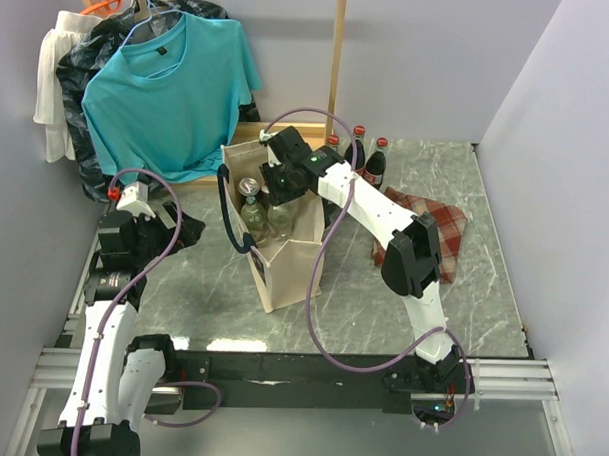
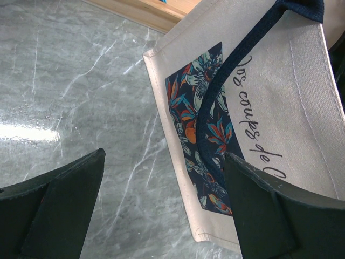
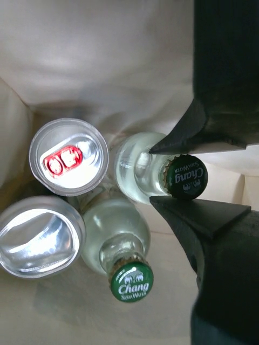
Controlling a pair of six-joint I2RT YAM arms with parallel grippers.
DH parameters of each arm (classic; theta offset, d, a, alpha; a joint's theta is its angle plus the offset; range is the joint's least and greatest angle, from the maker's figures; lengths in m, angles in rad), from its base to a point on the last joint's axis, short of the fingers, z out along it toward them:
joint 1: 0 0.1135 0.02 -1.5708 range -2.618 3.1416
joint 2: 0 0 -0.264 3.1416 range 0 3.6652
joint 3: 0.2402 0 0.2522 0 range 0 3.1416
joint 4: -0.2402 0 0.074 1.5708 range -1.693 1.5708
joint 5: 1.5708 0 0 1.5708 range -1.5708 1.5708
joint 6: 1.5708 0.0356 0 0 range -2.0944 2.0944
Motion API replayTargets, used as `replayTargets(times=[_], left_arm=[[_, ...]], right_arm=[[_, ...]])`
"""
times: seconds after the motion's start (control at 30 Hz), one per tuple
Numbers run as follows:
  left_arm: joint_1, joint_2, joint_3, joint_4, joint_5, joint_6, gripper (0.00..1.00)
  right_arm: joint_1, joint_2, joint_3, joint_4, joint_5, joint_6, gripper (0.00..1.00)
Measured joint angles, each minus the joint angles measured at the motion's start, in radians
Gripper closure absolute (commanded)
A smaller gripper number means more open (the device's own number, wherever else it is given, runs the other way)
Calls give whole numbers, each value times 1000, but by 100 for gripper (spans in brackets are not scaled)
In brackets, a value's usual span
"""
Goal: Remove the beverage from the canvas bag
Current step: Take out the drink from the canvas bag.
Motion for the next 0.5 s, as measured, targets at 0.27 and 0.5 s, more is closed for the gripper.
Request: replayTargets(times=[0.27,0.5], left_arm=[[0,2,0,0,-2,0,4],[0,6,0,-2,-7,0,4]], right_arm=[[-5,0,5,-3,-5,-7,100],[-6,0,12,-17,-6,-10,100]])
